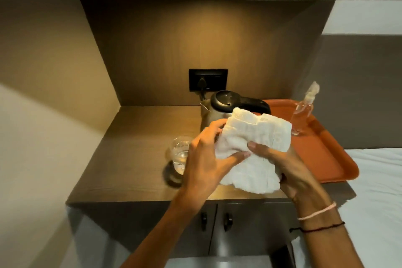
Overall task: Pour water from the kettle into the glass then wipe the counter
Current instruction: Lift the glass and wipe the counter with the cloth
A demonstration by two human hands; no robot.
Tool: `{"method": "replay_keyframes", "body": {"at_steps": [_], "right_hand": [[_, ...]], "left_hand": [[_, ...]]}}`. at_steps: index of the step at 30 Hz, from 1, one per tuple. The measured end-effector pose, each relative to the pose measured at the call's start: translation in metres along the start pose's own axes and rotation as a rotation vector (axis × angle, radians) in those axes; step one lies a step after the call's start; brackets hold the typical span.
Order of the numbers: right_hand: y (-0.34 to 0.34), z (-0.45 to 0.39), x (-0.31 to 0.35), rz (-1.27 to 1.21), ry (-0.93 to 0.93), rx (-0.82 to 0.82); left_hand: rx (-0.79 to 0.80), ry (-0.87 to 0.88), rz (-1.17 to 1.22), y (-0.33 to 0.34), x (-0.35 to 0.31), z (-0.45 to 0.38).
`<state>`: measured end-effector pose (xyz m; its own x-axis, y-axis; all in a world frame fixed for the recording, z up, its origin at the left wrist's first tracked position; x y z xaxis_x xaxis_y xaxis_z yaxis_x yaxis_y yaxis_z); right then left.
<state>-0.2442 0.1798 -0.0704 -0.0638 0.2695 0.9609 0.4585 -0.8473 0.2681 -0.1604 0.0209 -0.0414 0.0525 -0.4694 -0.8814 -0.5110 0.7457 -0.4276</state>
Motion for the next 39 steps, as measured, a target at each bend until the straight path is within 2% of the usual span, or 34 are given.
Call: {"method": "replay_keyframes", "body": {"at_steps": [2, 4, 5, 8, 10, 12, 15, 20, 23, 26, 30, 35, 39], "right_hand": [[0.004, 0.008, -0.005, 0.051, -0.037, -0.05], [-0.001, 0.018, -0.008, 0.167, -0.094, -0.164], [-0.004, 0.023, -0.01, 0.23, -0.121, -0.229], [-0.007, 0.035, -0.01, 0.493, -0.18, -0.383], [0.0, 0.042, -0.011, 0.711, -0.262, -0.436], [0.011, 0.052, -0.016, 0.914, -0.351, -0.465], [0.028, 0.063, -0.043, 1.208, -0.353, -0.435], [0.062, 0.057, -0.089, 1.544, -0.241, -0.241], [0.088, 0.055, -0.119, 1.593, -0.168, -0.143], [0.112, 0.051, -0.147, 1.601, -0.1, -0.125], [0.141, 0.034, -0.16, 1.657, -0.112, -0.121], [0.166, 0.022, -0.17, 1.682, -0.121, -0.006], [0.201, 0.005, -0.18, 1.612, -0.191, 0.134]], "left_hand": [[-0.131, 0.001, -0.067, -0.038, 0.02, 0.002], [-0.2, -0.113, -0.037, -0.069, 0.058, 0.0], [-0.172, -0.206, -0.002, -0.077, 0.08, -0.003], [0.047, -0.441, 0.059, -0.062, 0.131, -0.017], [0.137, -0.499, 0.102, -0.044, 0.149, -0.025], [0.154, -0.496, 0.141, -0.031, 0.16, -0.033], [0.114, -0.452, 0.151, -0.025, 0.173, -0.042], [0.084, -0.4, 0.114, -0.042, 0.186, -0.042], [0.034, -0.406, 0.116, -0.069, 0.197, -0.03], [-0.027, -0.425, 0.113, -0.107, 0.212, -0.018], [-0.111, -0.428, 0.09, -0.159, 0.223, -0.006], [-0.171, -0.373, 0.057, -0.204, 0.223, -0.003], [-0.184, -0.338, 0.077, -0.217, 0.219, -0.004]]}}
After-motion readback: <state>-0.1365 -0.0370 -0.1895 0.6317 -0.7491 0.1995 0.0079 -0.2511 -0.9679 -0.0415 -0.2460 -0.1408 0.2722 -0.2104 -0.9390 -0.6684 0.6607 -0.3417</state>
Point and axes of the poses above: each hand's wrist, its own z-axis away from the middle knuckle, its own y-axis out of the palm, x = y × z, the point moved 7 cm from there along -z, towards the middle knuckle, and after that the axes turned 12 degrees about -y, right-handed, at the moved point
